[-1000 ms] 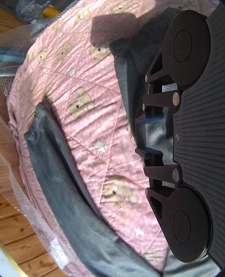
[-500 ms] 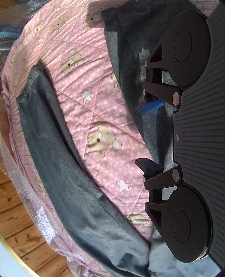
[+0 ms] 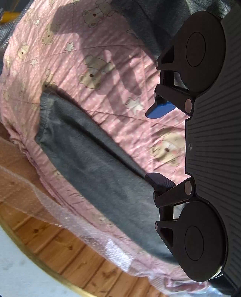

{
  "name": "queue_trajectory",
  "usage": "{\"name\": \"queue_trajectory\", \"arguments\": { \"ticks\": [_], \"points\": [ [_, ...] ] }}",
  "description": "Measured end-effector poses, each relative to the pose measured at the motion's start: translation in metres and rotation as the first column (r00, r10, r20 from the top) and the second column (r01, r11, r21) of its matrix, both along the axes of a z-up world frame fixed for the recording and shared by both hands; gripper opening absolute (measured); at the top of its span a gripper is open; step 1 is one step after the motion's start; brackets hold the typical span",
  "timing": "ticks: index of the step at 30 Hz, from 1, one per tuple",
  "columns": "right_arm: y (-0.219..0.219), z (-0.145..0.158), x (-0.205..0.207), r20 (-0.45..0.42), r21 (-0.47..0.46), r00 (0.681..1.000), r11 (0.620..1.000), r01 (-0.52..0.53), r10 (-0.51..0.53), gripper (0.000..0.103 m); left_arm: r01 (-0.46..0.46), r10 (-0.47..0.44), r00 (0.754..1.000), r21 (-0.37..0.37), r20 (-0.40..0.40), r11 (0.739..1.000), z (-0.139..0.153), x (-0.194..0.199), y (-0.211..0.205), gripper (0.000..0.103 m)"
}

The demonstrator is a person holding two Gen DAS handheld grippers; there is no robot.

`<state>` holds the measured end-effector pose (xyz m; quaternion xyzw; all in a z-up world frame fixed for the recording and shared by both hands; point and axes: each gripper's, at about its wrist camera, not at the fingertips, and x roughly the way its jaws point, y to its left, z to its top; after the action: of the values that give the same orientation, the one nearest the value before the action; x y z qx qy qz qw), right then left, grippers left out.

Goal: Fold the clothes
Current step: 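Lift the waistband with the left tool while the right tool grasps the stacked legs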

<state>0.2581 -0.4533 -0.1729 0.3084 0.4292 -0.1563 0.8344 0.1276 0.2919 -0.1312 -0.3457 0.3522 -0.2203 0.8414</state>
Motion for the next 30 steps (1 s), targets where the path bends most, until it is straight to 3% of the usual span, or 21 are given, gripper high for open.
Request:
{"name": "queue_trajectory", "arguments": {
  "ticks": [2,6,9,12,14,19,24,25,28,30],
  "points": [
    [-0.009,0.010,0.003,0.039,0.011,0.999,0.999,0.035,-0.035,0.076,0.093,-0.089,0.989,0.026,-0.117,0.995,-0.016,-0.057,-0.013,0.006],
    [-0.021,0.015,0.012,0.064,0.033,0.997,0.998,0.049,-0.051,0.081,-0.017,0.039,0.938,0.066,-0.345,0.998,-0.075,-0.133,0.007,0.006],
    [-0.021,0.007,0.028,0.043,0.045,0.999,0.999,0.030,-0.032,0.081,-0.134,0.147,0.910,0.060,-0.387,0.989,-0.097,-0.154,0.029,0.006],
    [-0.024,0.000,0.044,0.026,0.051,0.999,0.998,0.038,-0.039,0.082,-0.159,0.172,0.917,0.067,-0.359,0.985,-0.092,-0.149,0.039,0.006],
    [-0.027,-0.003,0.053,0.011,0.031,0.998,0.997,0.067,-0.067,0.082,-0.163,0.176,0.926,0.067,-0.333,0.984,-0.083,-0.144,0.043,0.006],
    [-0.043,-0.016,0.073,0.041,0.097,0.995,0.992,0.083,-0.088,0.080,-0.156,0.171,0.930,0.072,-0.324,0.985,-0.073,-0.142,0.053,0.006],
    [-0.030,-0.010,0.122,0.036,0.006,0.999,1.000,0.000,-0.001,0.078,-0.126,0.150,0.917,0.088,-0.369,0.988,-0.081,-0.143,0.051,0.007],
    [-0.025,-0.013,0.133,-0.004,-0.037,1.000,0.999,-0.016,0.016,0.070,-0.122,0.146,0.915,0.088,-0.375,0.989,-0.082,-0.142,0.052,0.007],
    [-0.015,-0.012,0.147,-0.060,-0.125,0.997,0.991,-0.052,0.045,0.000,-0.130,0.149,0.921,0.076,-0.360,0.989,-0.081,-0.138,0.056,0.007],
    [-0.010,-0.008,0.152,-0.081,-0.173,0.995,0.982,-0.073,0.060,0.000,-0.146,0.158,0.930,0.064,-0.331,0.987,-0.075,-0.136,0.061,0.007]
  ]
}}
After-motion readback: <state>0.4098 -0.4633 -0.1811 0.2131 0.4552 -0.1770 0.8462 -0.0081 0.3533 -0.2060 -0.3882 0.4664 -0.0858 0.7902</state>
